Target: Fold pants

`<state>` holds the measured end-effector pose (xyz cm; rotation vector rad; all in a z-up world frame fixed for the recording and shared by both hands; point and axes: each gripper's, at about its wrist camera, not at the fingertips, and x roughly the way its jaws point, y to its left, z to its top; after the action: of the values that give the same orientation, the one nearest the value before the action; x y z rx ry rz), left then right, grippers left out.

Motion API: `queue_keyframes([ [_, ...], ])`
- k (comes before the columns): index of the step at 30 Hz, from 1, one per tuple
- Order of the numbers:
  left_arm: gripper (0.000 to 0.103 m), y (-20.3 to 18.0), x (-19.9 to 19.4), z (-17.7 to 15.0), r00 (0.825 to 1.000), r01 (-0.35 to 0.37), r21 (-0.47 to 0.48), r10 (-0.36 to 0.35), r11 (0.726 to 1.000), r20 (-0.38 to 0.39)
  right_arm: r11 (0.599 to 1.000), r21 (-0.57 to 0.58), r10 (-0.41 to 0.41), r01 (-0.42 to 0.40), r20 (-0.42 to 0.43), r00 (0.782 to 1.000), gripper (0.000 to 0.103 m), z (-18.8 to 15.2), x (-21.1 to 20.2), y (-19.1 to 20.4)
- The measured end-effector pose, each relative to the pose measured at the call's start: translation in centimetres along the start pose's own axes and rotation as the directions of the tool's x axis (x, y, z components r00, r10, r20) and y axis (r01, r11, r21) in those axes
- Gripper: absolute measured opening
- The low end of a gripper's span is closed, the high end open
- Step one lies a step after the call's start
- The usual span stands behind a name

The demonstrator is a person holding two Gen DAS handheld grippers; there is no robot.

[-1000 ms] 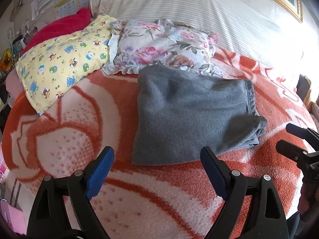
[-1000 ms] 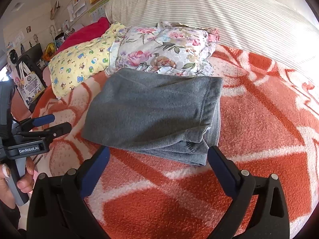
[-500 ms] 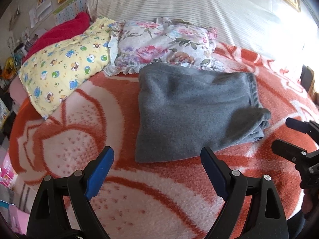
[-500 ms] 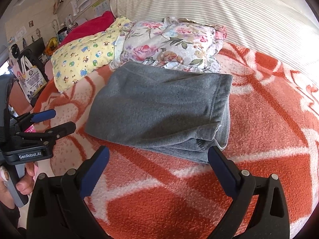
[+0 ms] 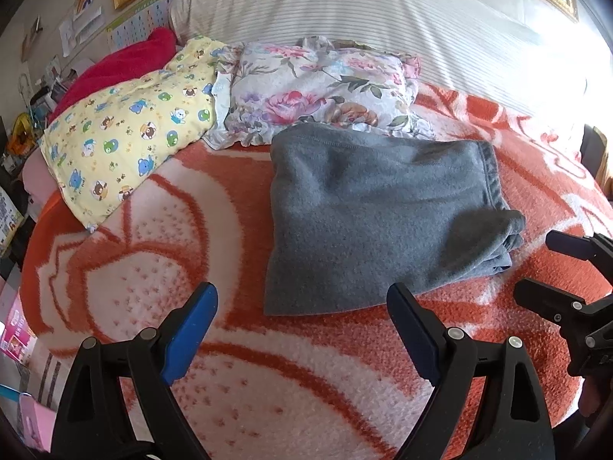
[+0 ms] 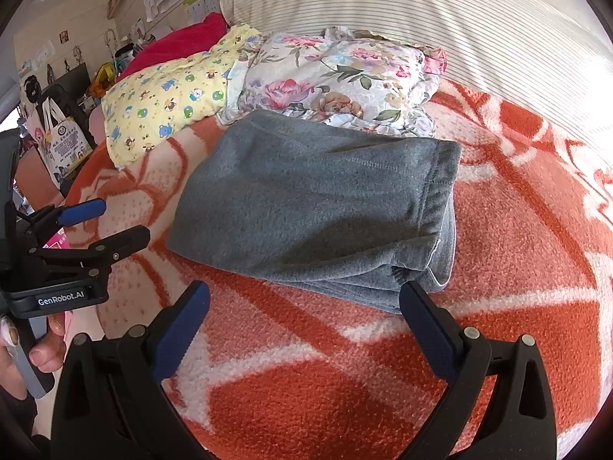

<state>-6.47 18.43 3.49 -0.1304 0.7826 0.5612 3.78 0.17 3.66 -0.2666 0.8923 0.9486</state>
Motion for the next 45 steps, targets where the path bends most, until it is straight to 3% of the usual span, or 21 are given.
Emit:
queue_keyframes([
  [22, 0.091, 0.1, 3.2, 2.1, 0.999, 0.029, -0.020, -0.030, 0.999, -0.028, 1.000, -0.010, 0.016, -0.016, -0.001, 1.000, 0.099, 2.5, 2.0, -0.3],
  [45, 0.091, -0.2, 5.5, 2.6, 0.997, 0.028, -0.023, -0.029, 0.999, -0.073, 0.999, 0.015, 0.031, -0.030, -0.038, 0.999, 0.099, 2.7, 4.3, -1.8],
])
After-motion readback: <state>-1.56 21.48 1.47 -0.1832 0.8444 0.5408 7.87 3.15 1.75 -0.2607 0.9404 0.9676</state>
